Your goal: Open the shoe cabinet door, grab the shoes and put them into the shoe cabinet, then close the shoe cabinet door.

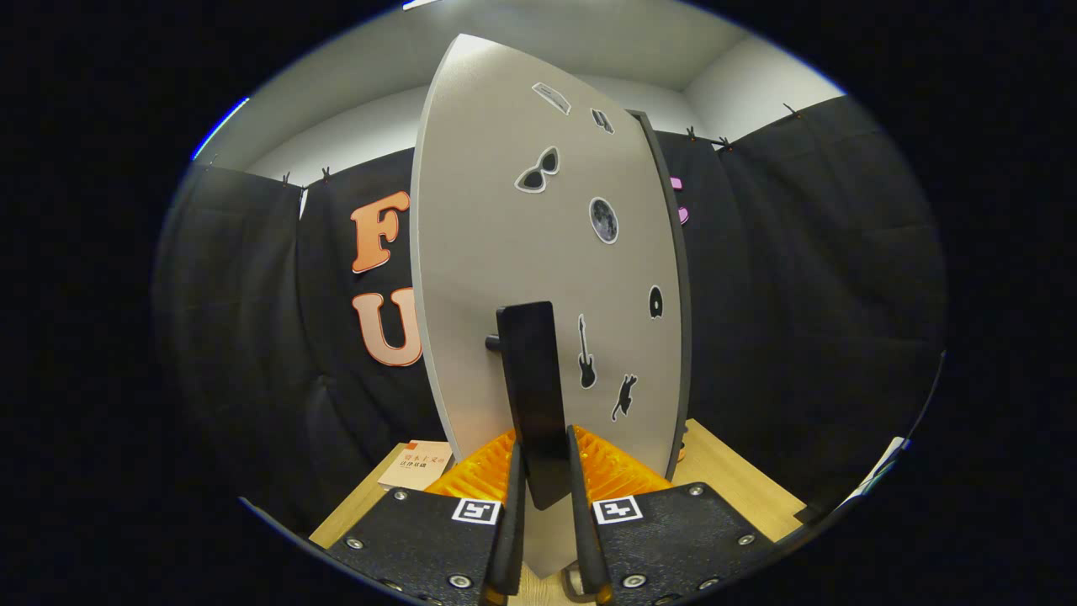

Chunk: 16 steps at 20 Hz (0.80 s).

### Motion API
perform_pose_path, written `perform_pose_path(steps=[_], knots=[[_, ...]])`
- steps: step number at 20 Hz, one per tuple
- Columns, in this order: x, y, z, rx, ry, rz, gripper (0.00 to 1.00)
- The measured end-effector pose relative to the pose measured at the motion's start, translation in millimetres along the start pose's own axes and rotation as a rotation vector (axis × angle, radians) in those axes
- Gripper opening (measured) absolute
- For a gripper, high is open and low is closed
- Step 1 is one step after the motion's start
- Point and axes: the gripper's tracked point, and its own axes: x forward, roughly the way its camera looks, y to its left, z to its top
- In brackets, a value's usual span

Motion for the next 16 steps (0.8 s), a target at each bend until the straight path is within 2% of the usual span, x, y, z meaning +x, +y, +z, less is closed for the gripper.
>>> perform_pose_path(steps=[16], knots=[[-8, -27, -1, 0.006, -0.002, -0.160, 0.26]])
